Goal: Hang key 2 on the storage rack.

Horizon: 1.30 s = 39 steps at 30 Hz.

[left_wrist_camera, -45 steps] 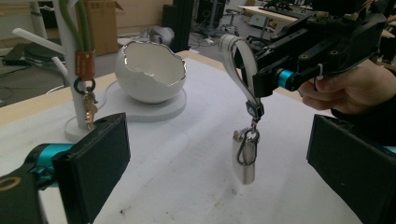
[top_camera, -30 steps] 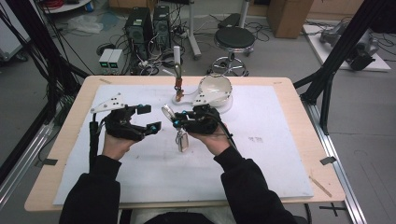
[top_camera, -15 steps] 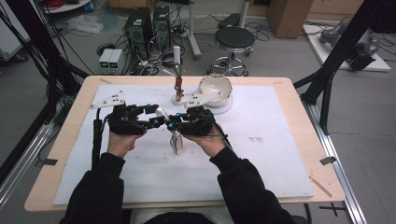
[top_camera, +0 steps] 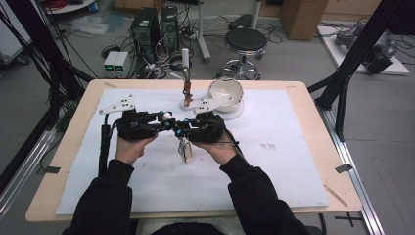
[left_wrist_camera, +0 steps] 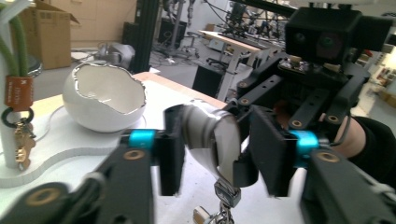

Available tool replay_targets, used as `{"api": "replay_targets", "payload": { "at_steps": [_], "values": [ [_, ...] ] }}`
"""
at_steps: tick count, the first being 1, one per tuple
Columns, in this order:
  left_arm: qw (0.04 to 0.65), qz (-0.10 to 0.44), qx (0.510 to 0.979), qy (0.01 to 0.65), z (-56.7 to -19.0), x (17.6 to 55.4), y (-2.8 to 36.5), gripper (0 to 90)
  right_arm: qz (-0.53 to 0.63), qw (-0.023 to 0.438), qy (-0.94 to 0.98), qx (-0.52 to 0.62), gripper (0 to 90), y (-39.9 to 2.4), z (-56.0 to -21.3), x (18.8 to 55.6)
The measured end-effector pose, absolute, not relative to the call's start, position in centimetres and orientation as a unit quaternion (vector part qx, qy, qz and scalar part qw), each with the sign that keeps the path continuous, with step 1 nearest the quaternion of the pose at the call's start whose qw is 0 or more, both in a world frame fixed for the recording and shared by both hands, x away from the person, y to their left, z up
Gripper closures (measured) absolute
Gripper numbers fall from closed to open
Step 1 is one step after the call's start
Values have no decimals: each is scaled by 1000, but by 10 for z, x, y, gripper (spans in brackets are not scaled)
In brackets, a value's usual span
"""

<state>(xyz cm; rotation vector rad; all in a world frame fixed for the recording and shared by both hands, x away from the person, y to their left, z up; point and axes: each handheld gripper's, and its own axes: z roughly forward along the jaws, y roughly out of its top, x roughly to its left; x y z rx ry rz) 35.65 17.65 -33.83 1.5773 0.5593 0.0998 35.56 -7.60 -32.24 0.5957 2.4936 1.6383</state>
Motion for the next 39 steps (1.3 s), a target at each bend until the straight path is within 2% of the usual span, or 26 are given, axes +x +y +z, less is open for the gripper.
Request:
{"api": "replay_targets", "payload": {
  "at_steps": [10, 14, 18, 19, 24, 27, 28, 29, 30, 33, 35, 36, 37, 39],
  "values": [
    [656, 62, 712, 243, -333, 354, 172, 715, 534, 49, 819, 204, 733, -77, -324, 358],
    [646, 68, 722, 238, -331, 354, 169, 724, 534, 54, 817, 210, 691, -78, -323, 358],
    [642, 80, 726, 235, -328, 354, 167, 732, 525, 60, 821, 216, 591, -80, -324, 359],
    [642, 80, 726, 235, -328, 354, 167, 732, 525, 60, 821, 216, 591, -80, -324, 359],
    [638, 89, 727, 238, -324, 355, 166, 734, 516, 71, 824, 223, 419, -85, -325, 359],
    [638, 90, 727, 239, -323, 355, 166, 735, 514, 79, 823, 228, 373, -87, -325, 359],
    [635, 93, 728, 242, -323, 356, 167, 735, 508, 87, 823, 238, 296, -89, -326, 359],
    [635, 93, 728, 242, -323, 356, 167, 735, 508, 87, 823, 238, 296, -89, -326, 359],
    [635, 95, 726, 245, -323, 357, 168, 735, 499, 92, 825, 248, 218, -91, -327, 361],
    [633, 100, 727, 248, -322, 357, 169, 735, 489, 101, 826, 262, 102, -95, -331, 363],
    [631, 105, 727, 249, -321, 358, 169, 735, 488, 101, 825, 265, 81, -100, -333, 364],
    [628, 109, 728, 251, -320, 358, 169, 735, 486, 103, 826, 267, 26, -102, -334, 364],
    [621, 118, 732, 253, -317, 359, 169, 735, 482, 110, 826, 272, 8, -105, -336, 363],
    [619, 122, 733, 254, -316, 359, 169, 733, 481, 111, 825, 274, 7, -112, -338, 363]
  ]
}}
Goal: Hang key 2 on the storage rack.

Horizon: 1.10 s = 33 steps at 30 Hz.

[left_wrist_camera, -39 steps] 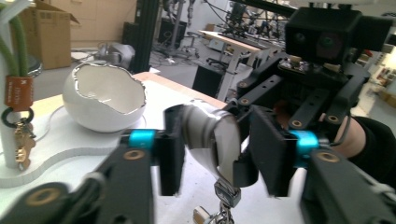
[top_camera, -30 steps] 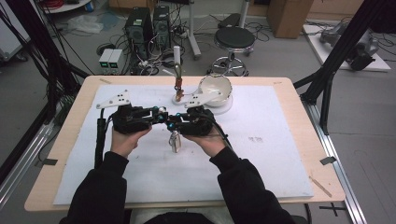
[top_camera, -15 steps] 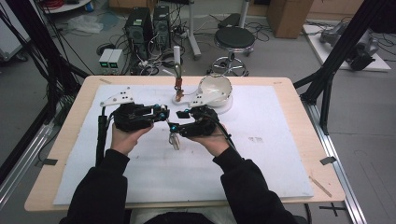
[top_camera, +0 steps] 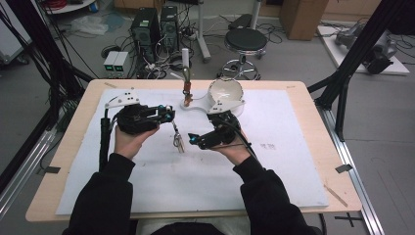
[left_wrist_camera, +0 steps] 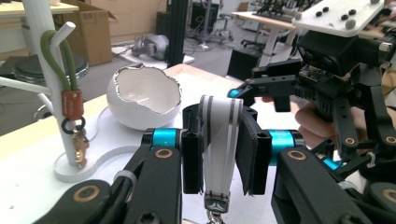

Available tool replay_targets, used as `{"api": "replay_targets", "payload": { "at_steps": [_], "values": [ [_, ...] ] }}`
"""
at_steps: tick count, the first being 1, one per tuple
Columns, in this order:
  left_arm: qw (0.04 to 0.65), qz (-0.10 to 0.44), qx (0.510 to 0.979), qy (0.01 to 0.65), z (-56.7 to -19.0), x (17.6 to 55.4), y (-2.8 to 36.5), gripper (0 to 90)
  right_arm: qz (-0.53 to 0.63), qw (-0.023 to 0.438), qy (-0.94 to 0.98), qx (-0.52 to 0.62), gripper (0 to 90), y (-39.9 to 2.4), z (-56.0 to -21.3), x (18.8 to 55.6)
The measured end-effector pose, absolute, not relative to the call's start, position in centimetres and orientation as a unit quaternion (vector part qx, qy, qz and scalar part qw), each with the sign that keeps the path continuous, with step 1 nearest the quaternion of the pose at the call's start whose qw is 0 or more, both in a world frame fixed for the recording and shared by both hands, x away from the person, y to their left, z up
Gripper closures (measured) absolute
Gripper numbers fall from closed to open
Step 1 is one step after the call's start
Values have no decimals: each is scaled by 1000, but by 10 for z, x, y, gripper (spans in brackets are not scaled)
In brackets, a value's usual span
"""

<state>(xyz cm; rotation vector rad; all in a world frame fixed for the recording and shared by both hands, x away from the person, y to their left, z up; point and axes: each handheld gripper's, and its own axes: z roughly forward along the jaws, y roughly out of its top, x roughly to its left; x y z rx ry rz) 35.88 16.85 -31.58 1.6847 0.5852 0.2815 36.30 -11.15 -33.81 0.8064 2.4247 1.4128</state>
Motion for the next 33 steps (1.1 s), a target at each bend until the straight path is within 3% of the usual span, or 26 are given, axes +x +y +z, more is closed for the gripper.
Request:
{"api": "replay_targets", "payload": {
  "at_steps": [17, 33],
  "values": [
    [587, 180, 752, 241, -299, 371, 155, 730, 480, 147, 797, 337, 8, -217, -360, 354],
    [582, 221, 742, 249, -293, 395, 167, 726, 462, 170, 780, 386, 8, -276, -379, 338]
  ]
}}
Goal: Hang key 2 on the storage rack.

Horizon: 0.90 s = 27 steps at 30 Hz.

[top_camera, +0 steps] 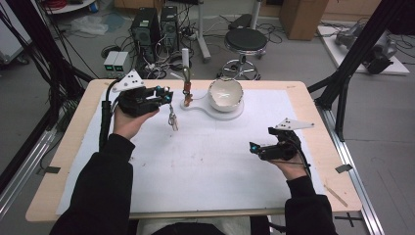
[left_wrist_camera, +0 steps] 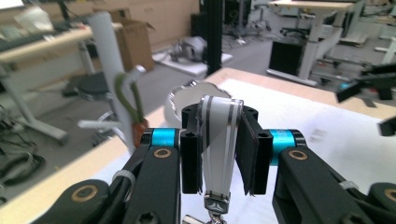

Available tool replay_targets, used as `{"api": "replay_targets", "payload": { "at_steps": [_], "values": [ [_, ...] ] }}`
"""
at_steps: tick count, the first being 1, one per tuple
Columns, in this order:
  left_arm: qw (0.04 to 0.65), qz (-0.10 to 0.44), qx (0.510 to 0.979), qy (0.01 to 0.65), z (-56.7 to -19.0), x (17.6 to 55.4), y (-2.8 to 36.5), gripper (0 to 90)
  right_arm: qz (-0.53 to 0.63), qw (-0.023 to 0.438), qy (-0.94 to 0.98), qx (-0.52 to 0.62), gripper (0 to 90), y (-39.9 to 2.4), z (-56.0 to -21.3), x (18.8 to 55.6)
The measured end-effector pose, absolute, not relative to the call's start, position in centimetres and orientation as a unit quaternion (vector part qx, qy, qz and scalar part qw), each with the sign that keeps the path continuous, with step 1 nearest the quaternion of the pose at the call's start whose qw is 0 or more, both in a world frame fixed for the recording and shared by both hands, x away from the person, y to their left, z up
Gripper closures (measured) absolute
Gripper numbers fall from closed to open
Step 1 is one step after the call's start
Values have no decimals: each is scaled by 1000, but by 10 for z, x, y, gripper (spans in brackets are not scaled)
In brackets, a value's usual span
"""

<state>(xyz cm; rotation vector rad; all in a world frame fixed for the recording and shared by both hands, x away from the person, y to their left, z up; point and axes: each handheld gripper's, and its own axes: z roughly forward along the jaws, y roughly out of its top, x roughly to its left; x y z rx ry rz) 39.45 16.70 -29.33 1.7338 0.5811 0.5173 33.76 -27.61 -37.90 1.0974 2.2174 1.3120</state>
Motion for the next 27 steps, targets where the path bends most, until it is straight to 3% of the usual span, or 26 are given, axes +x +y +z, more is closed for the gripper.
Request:
{"api": "replay_targets", "payload": {
  "at_steps": [14, 27],
  "values": [
    [560, 252, 740, 274, -276, 424, 178, 720, 451, 168, 778, 403, 8, -309, -401, 322],
    [560, 277, 712, 320, -277, 454, 193, 718, 441, 176, 783, 402, 8, -313, -409, 317]
  ]
}}
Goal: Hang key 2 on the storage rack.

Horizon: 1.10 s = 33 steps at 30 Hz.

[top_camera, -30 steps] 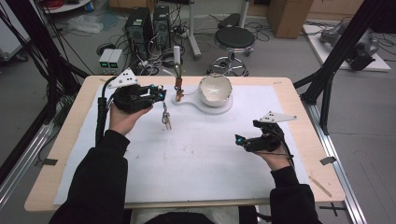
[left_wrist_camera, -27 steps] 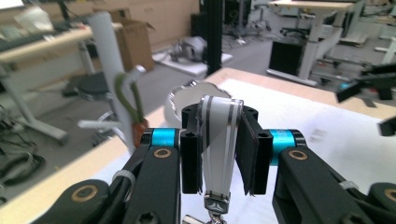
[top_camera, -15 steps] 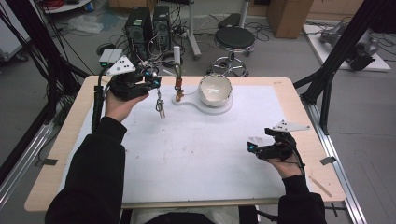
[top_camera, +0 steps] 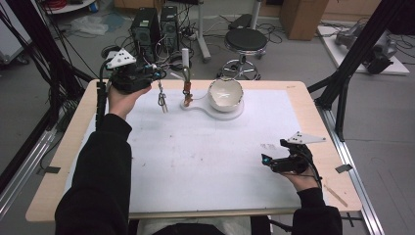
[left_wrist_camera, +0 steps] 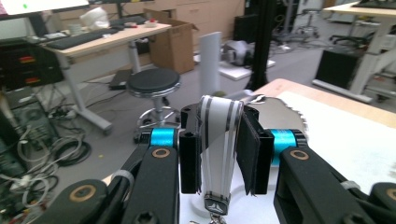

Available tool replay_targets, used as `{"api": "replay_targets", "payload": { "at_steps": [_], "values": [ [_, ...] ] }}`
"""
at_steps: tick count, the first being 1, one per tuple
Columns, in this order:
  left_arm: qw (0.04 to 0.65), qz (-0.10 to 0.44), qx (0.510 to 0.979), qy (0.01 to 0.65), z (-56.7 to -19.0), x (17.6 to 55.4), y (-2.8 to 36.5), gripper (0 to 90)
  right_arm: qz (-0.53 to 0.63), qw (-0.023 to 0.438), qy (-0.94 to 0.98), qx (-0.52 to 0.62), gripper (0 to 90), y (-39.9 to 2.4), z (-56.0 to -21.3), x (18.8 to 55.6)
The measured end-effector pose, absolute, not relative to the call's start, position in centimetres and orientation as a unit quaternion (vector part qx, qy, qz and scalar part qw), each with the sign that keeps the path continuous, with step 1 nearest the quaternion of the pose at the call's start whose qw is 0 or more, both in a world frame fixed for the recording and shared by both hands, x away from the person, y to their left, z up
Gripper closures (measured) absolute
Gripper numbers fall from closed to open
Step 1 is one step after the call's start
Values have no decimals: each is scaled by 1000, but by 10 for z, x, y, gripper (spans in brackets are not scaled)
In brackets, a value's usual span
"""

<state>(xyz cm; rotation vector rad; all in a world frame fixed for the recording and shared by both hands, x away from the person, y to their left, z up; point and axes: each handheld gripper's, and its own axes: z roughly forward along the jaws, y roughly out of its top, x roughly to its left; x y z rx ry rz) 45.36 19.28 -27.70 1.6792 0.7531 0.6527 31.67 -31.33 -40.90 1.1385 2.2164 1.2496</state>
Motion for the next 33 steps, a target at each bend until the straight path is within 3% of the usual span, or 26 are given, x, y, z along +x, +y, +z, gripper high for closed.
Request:
{"api": "replay_targets", "payload": {
  "at_steps": [20, 33],
  "values": [
    [555, 330, 667, 372, -282, 493, 191, 716, 435, 174, 784, 407, 8, -309, -417, 315],
    [535, 350, 654, 404, -265, 508, 171, 718, 438, 179, 782, 407, 8, -312, -417, 317]
  ]
}}
